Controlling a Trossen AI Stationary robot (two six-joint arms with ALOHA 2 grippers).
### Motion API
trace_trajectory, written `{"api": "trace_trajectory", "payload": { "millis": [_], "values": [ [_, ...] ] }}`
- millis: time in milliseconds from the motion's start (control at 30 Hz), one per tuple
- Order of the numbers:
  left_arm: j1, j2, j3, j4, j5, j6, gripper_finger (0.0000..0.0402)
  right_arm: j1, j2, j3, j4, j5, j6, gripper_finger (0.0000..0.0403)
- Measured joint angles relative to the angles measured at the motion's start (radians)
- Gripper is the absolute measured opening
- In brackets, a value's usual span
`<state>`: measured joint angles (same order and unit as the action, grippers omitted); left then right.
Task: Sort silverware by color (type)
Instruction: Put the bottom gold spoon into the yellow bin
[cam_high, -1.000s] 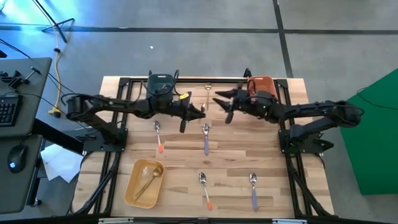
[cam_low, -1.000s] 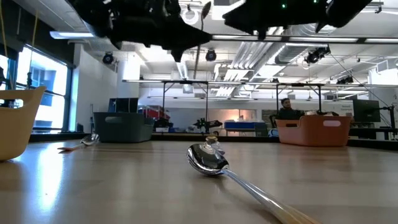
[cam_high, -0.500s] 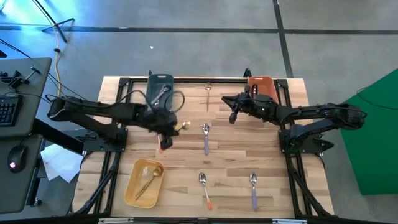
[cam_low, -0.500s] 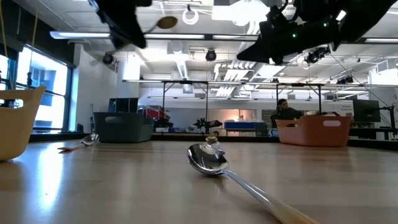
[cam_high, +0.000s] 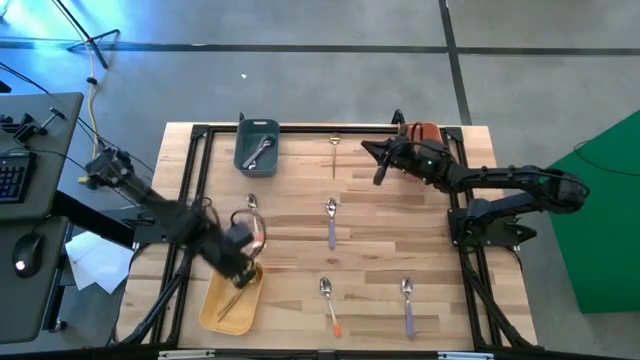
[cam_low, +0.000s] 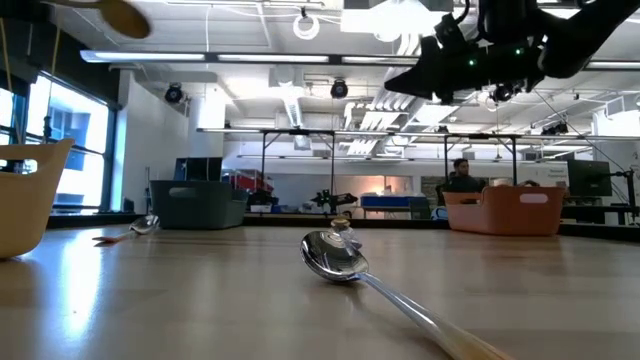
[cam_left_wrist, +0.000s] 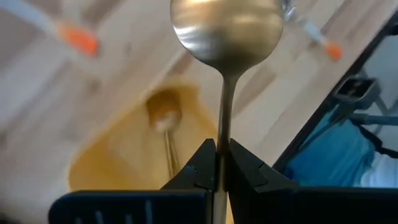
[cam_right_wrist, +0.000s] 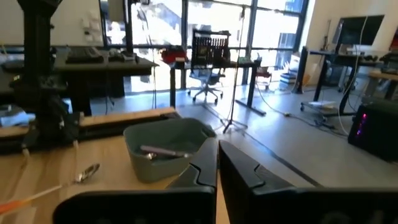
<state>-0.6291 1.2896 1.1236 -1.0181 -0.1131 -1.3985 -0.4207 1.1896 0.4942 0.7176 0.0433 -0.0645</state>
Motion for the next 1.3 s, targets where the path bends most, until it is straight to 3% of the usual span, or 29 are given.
{"api": "trace_trajectory", "payload": {
  "millis": [200, 367, 567, 867, 1300],
  "values": [
    [-0.144, 0.11, 0.0, 0.041, -0.002, -0.274, 0.0005, -0.032, 0.0, 0.0, 0.035, -0.046, 0.005, 0.0],
    [-0.201, 0.198, 0.0, 0.036, -0.017, -0.394, 0.0005, -0.036, 0.0, 0.0, 0.043, -0.049, 0.008, 0.0],
    [-0.21, 0.261, -0.003, 0.049, -0.036, -0.397, 0.0005, -0.036, 0.0, 0.0, 0.045, -0.073, 0.016, 0.0],
    [-0.217, 0.269, -0.123, 0.166, -0.024, -0.404, 0.0005, -0.035, 0.0, 0.0, 0.045, -0.079, 0.016, 0.0],
    [-0.216, 0.268, -0.269, 0.33, 0.062, -0.36, 0.0009, -0.034, 0.0, 0.0, 0.037, -0.106, 0.023, 0.0]
  ]
}}
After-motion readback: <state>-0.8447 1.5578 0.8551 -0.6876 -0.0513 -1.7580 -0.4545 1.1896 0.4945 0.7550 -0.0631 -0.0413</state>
